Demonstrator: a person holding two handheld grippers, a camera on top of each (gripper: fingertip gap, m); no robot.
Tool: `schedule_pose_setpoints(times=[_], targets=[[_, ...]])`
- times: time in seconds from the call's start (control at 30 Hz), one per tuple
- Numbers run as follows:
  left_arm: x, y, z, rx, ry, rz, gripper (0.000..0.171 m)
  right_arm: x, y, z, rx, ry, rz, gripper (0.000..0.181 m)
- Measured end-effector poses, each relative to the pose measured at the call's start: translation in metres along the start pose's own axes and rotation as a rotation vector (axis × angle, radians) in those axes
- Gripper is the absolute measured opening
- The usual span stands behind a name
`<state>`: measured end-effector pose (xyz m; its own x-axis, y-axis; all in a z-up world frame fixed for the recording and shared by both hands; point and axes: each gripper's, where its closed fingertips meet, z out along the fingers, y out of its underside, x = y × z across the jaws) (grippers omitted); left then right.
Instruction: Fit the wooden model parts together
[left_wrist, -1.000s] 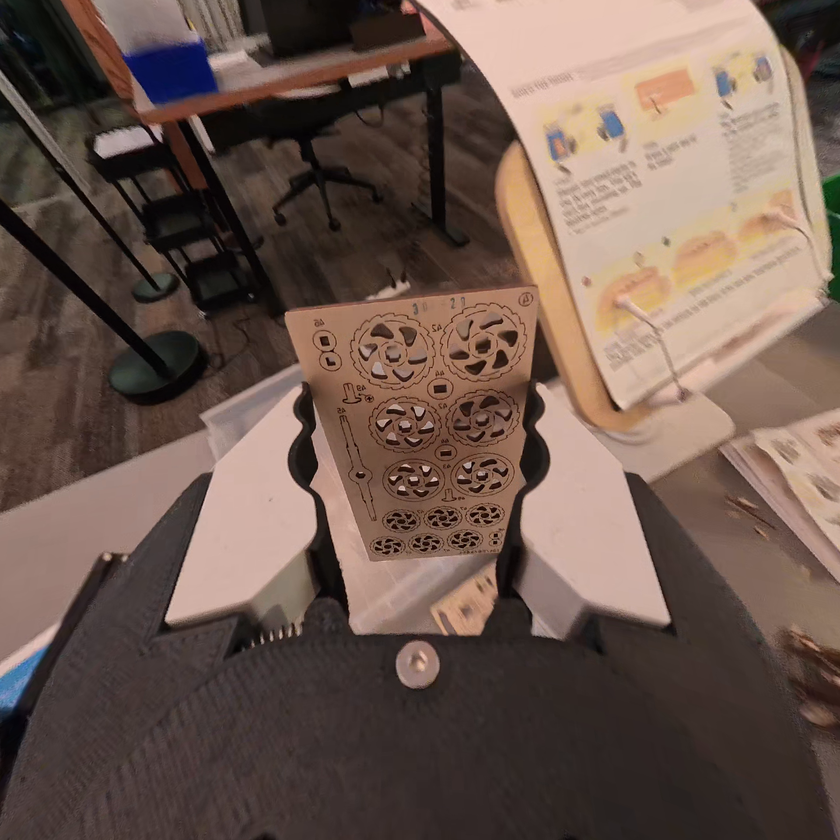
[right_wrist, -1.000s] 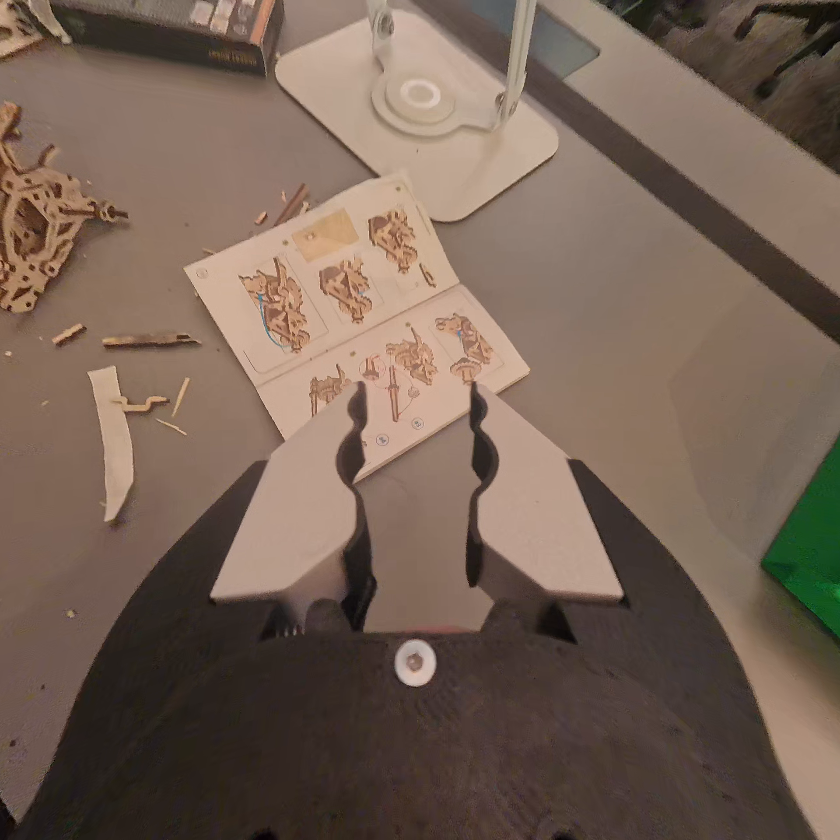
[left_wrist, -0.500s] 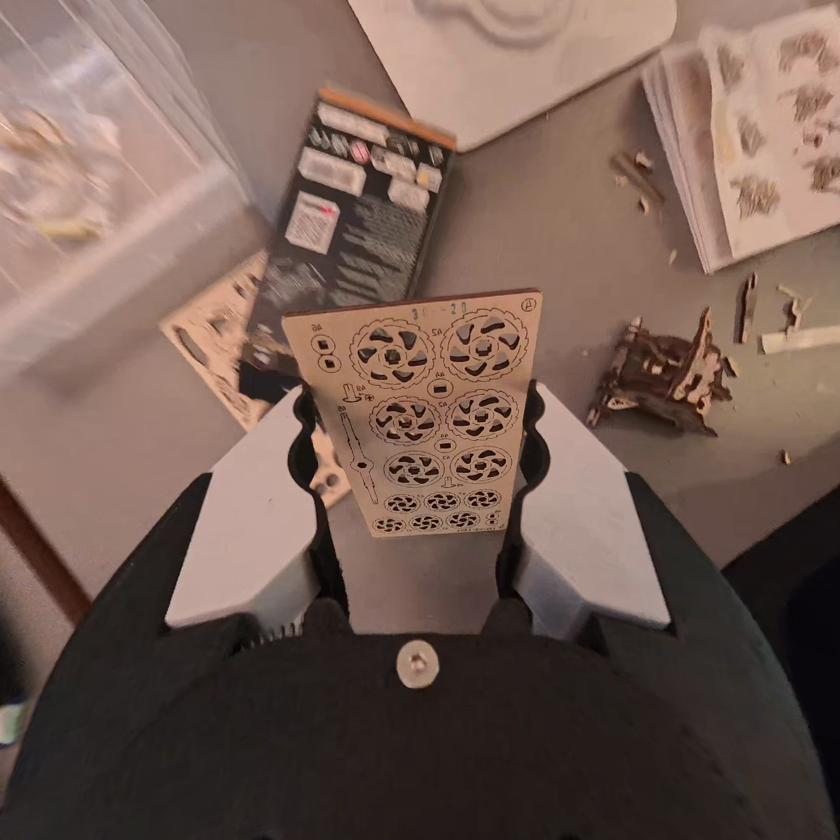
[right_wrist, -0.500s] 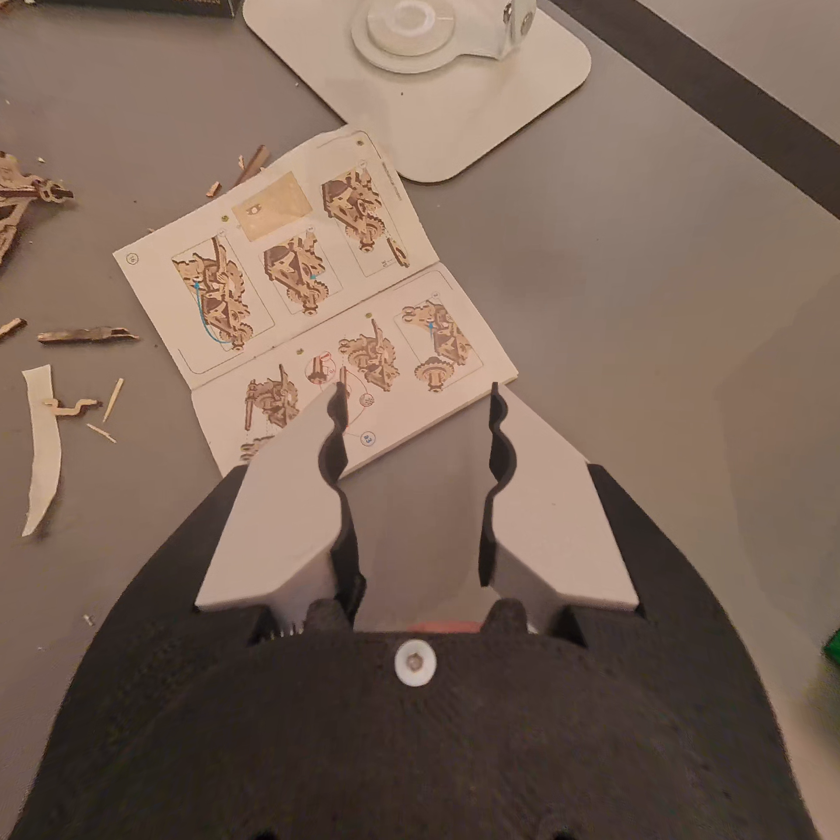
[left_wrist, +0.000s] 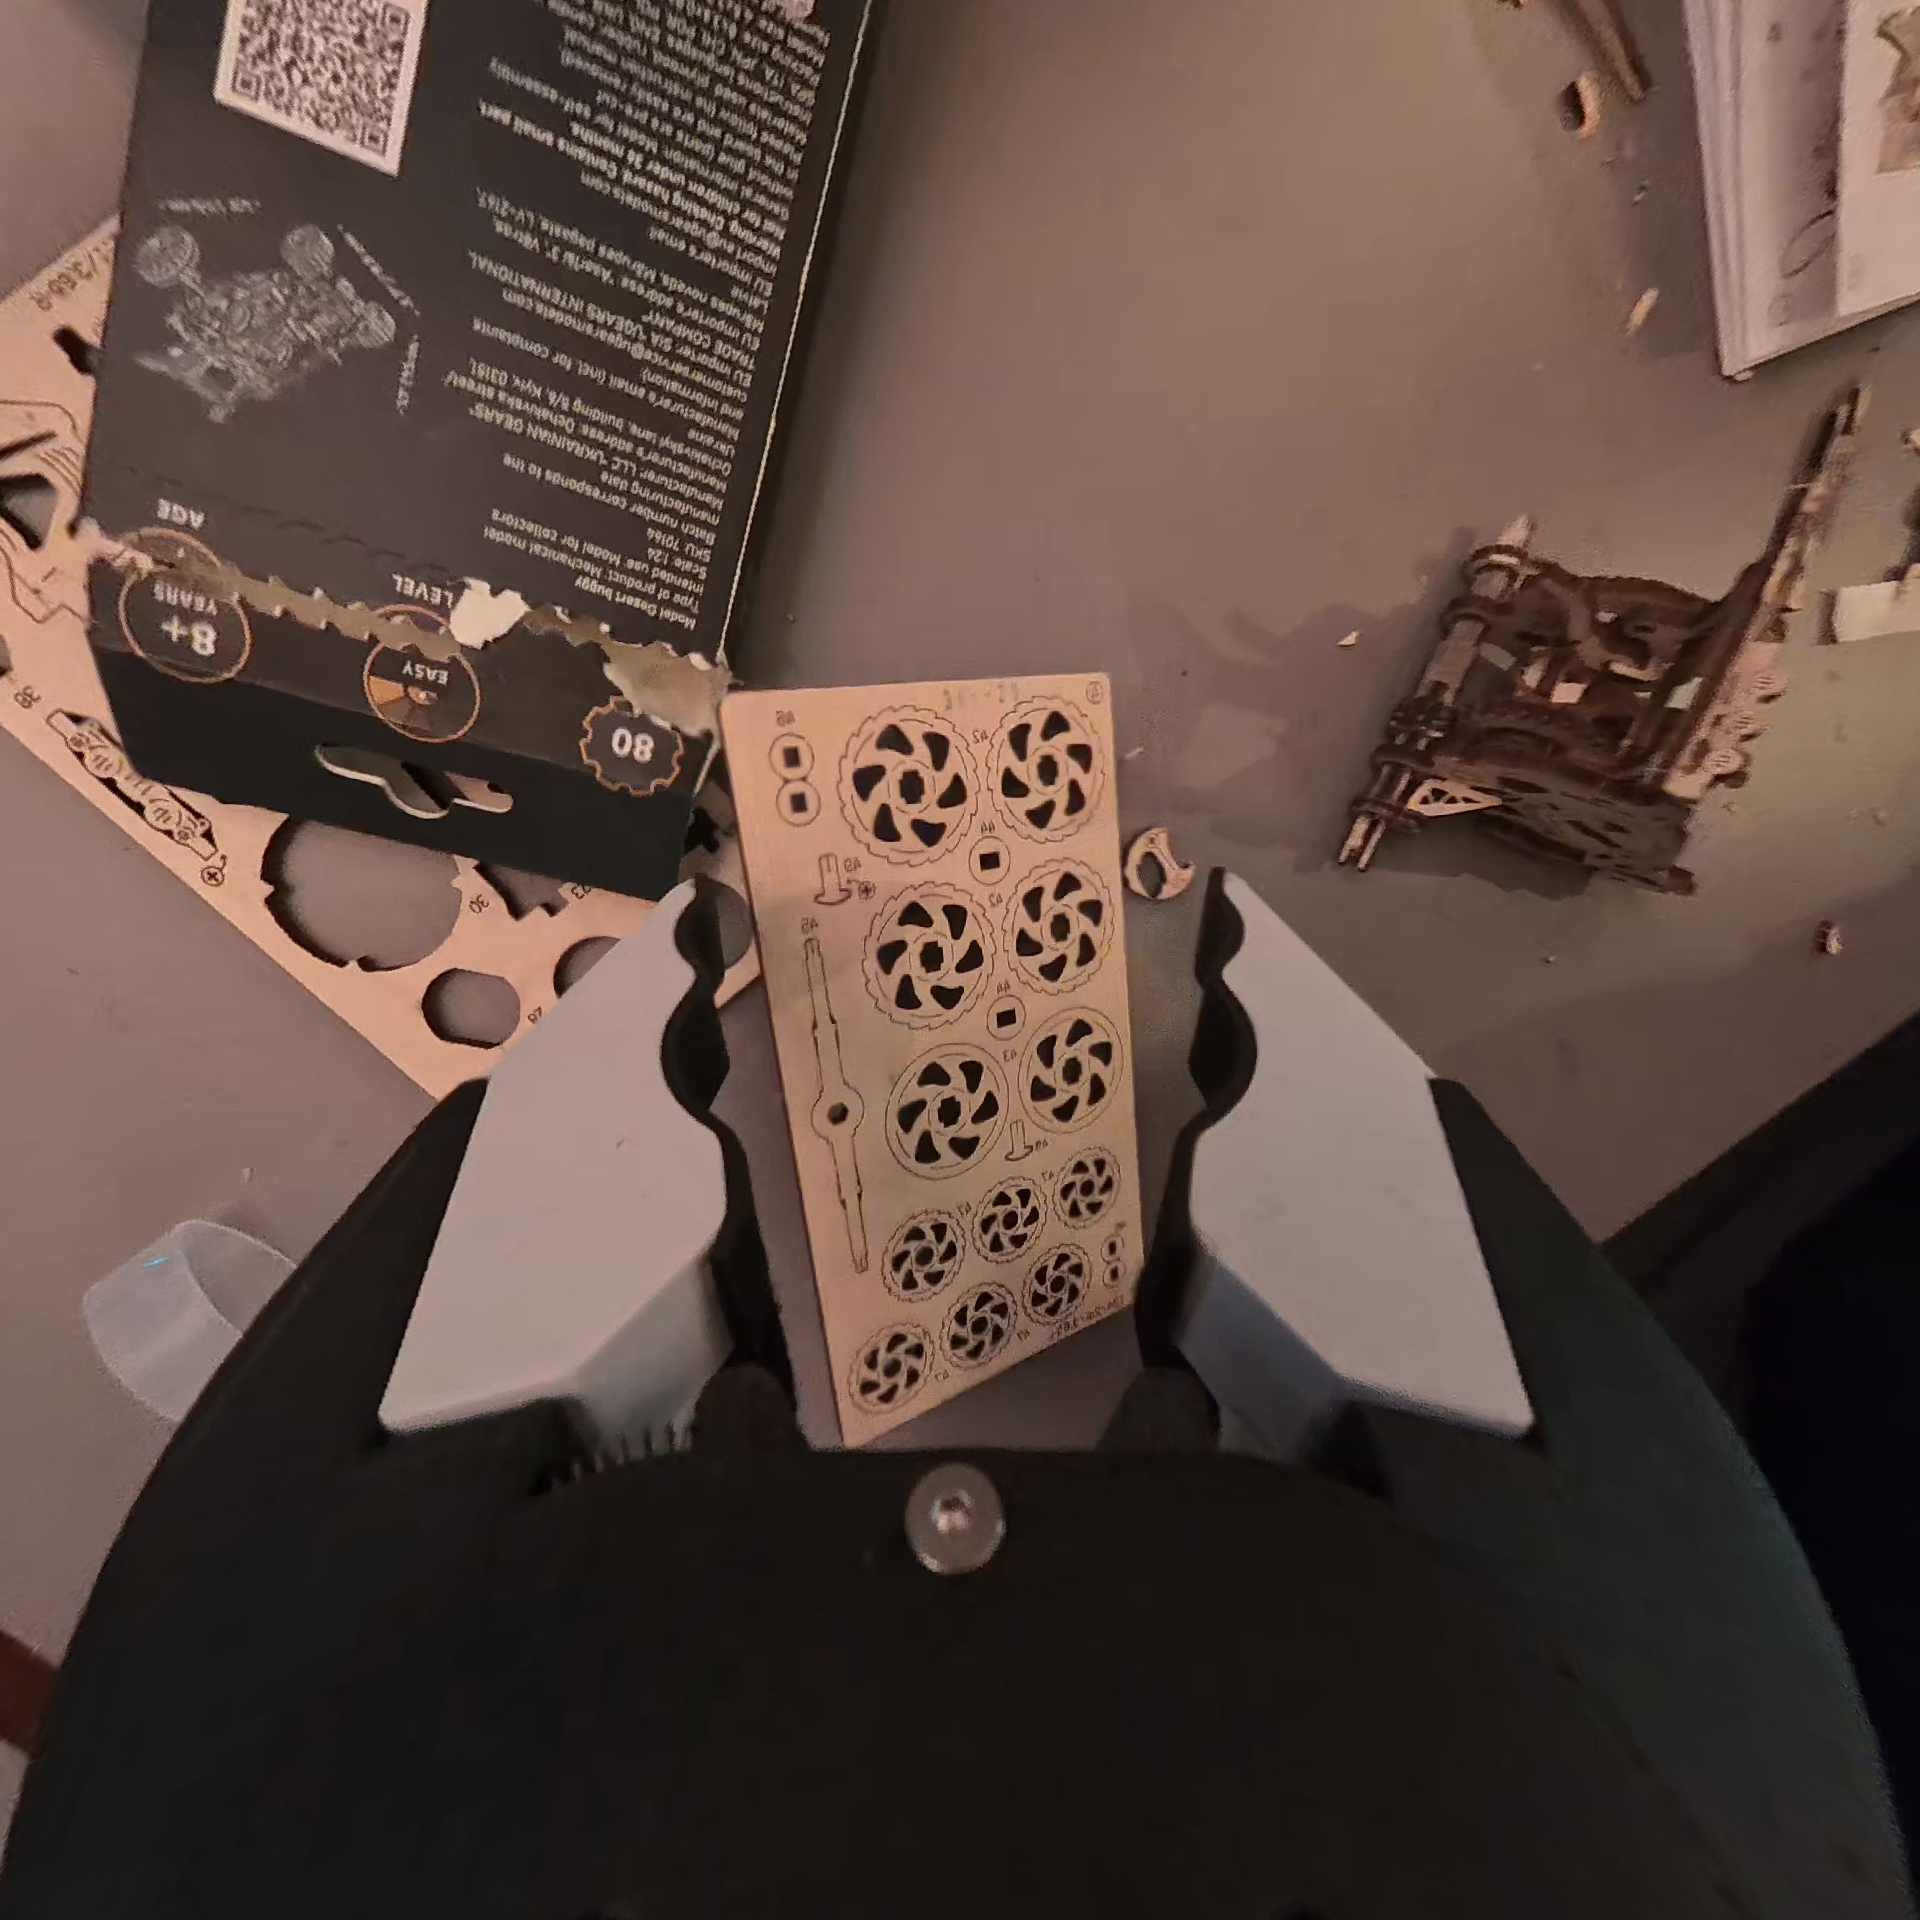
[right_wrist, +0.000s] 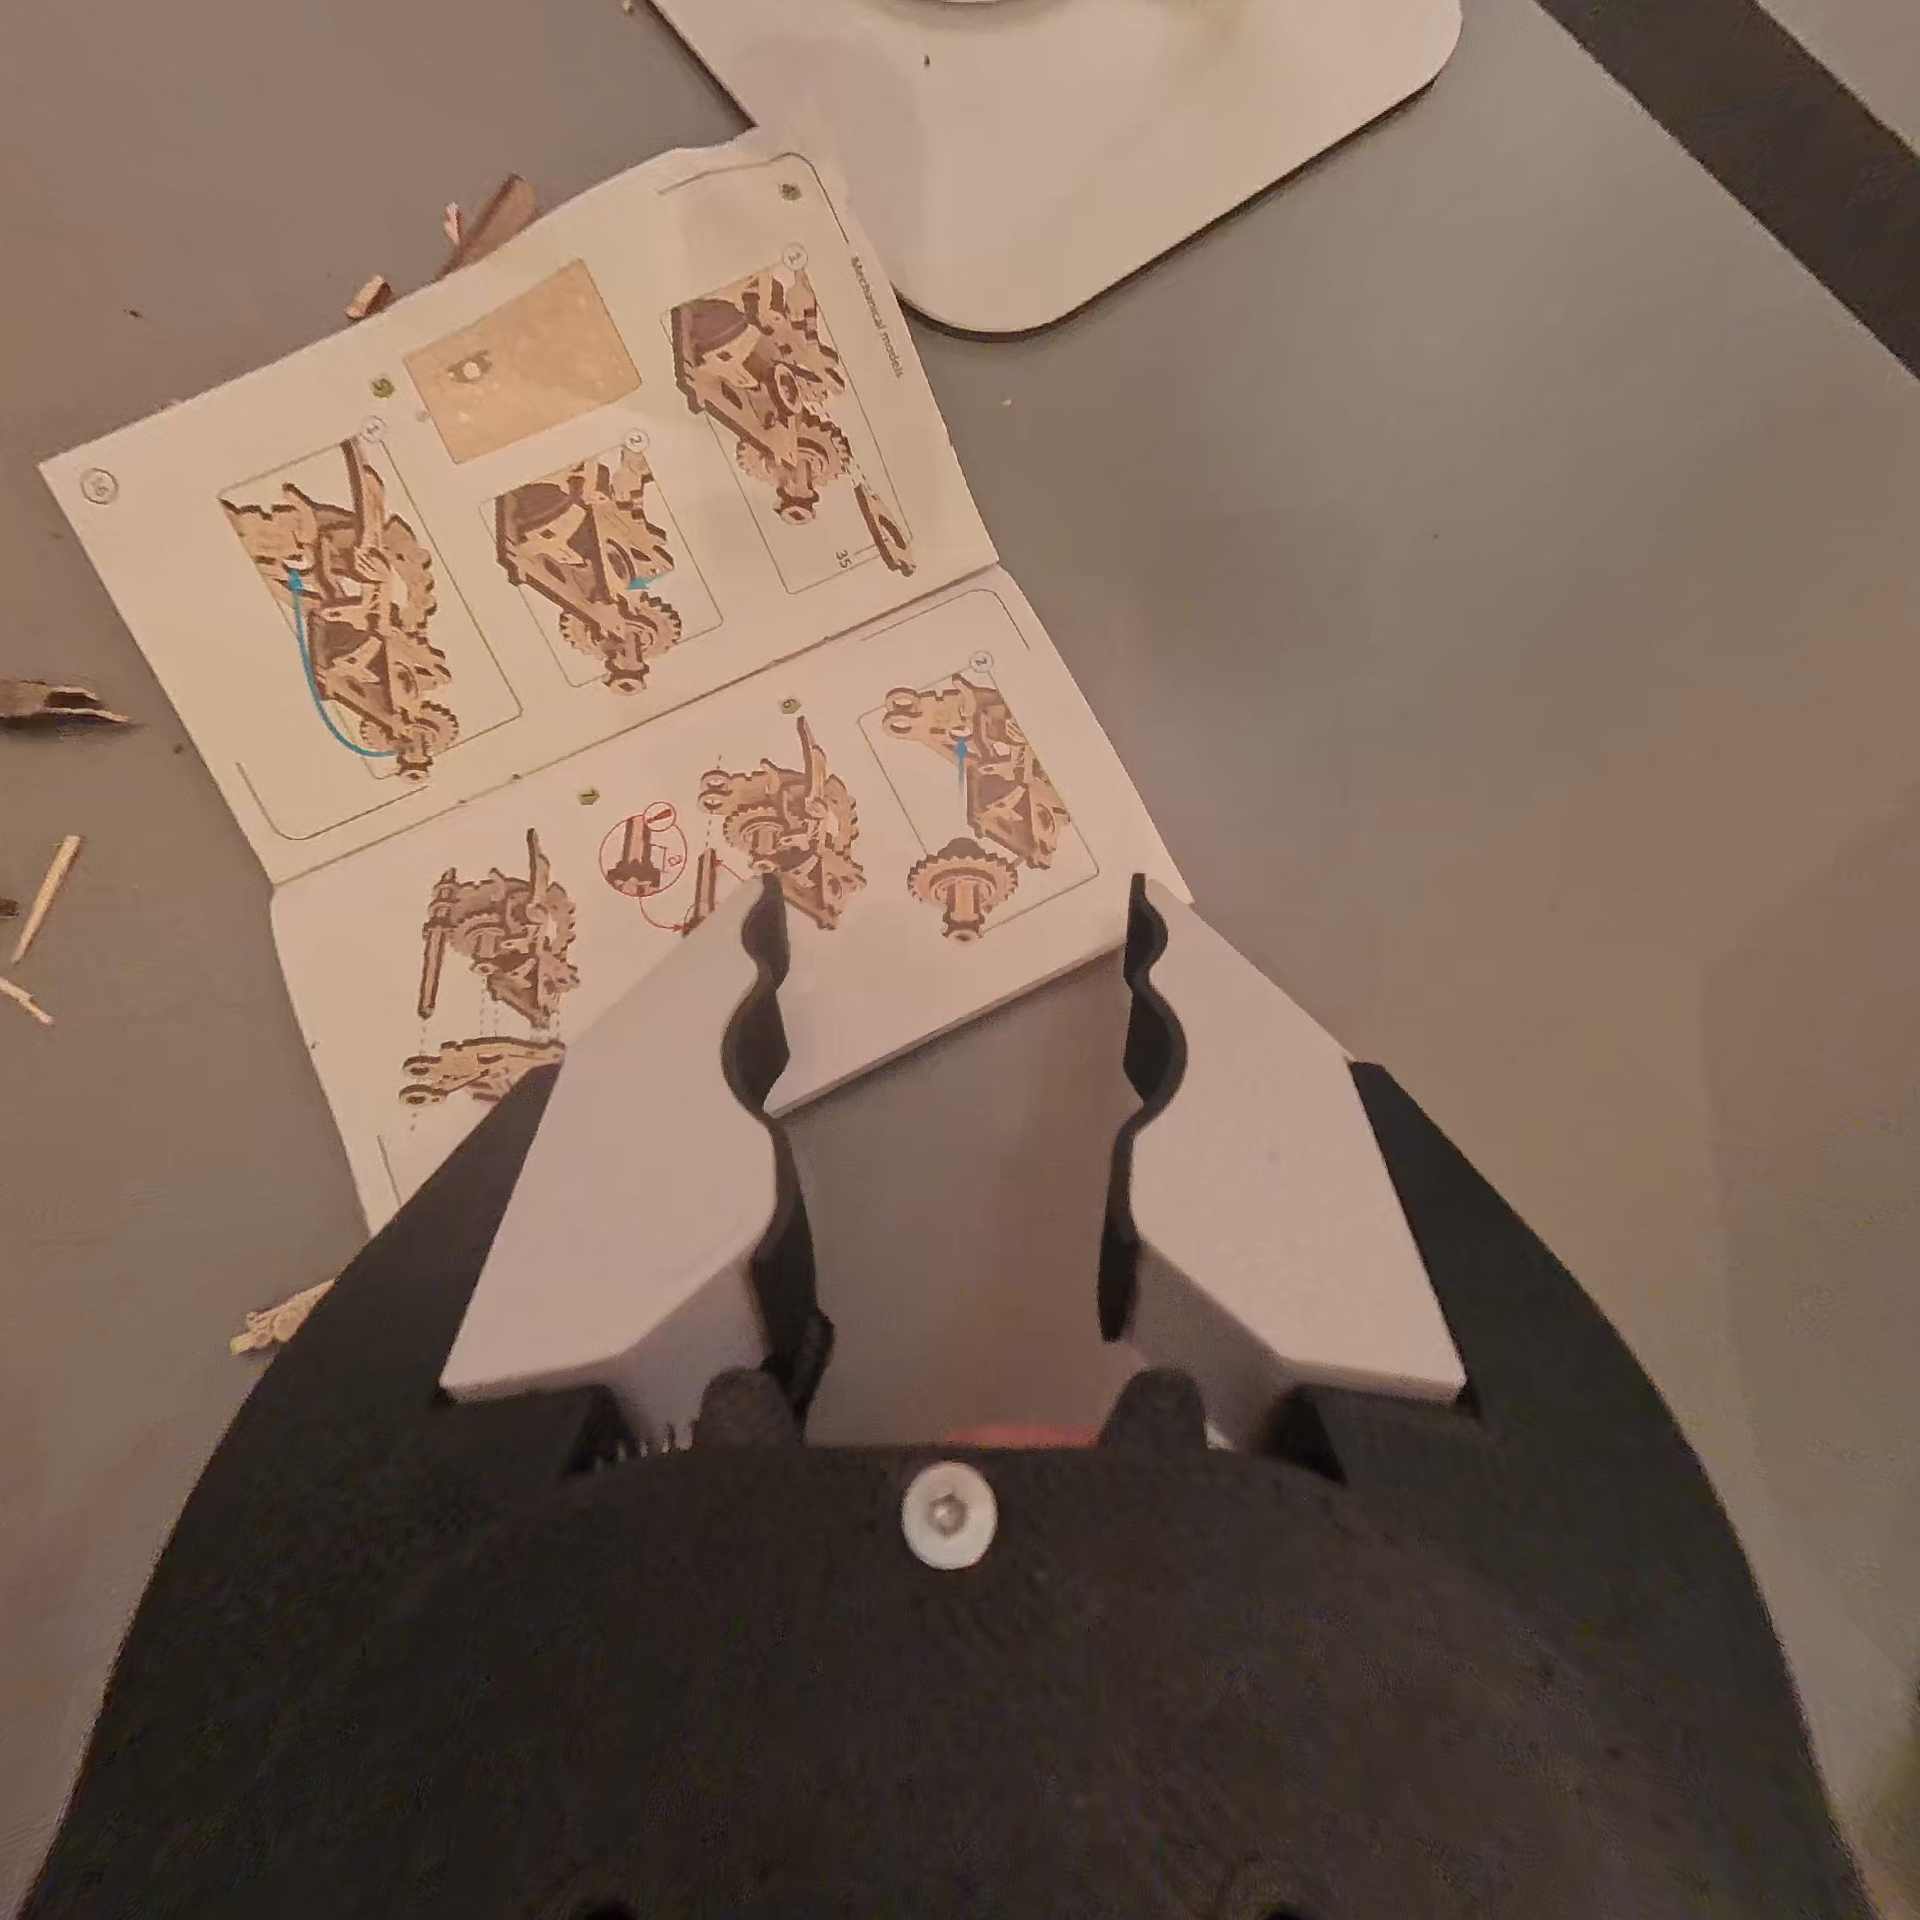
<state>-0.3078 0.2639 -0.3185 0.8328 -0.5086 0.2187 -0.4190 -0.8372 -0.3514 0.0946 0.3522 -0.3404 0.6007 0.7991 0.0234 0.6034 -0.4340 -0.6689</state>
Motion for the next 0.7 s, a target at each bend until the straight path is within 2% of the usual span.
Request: schedule_pose_setpoints(times=[0.07,0.2,0.33,0.37,0.43,0.57,0.7], targets=[[0.002,-0.008,-0.007,-0.015,0.003,0.011,0.093,-0.001,0.005,0.007,-0.027,-0.014,-0.004,0.062],[0.030,-0.049,-0.031,0.073,-0.016,0.093,0.089,0.000,0.007,0.010,-0.041,-0.020,-0.006,0.058],[0.103,-0.105,-0.051,0.221,0.046,0.226,0.081,0.002,0.007,0.011,-0.055,-0.015,-0.011,0.048],[0.124,-0.118,-0.054,0.256,0.072,0.255,0.080,0.002,0.006,0.011,-0.051,-0.018,-0.015,0.041],[0.171,-0.140,-0.054,0.328,0.149,0.294,0.074,0.001,0.006,0.010,-0.052,-0.018,-0.022,0.039],[0.250,-0.167,-0.026,0.397,0.273,0.328,0.060,0.001,0.006,0.011,-0.046,-0.016,-0.027,0.033],[0.284,-0.176,0.027,0.354,0.307,0.305,0.046,0.003,0.006,0.011,-0.037,-0.017,-0.032,0.024]])
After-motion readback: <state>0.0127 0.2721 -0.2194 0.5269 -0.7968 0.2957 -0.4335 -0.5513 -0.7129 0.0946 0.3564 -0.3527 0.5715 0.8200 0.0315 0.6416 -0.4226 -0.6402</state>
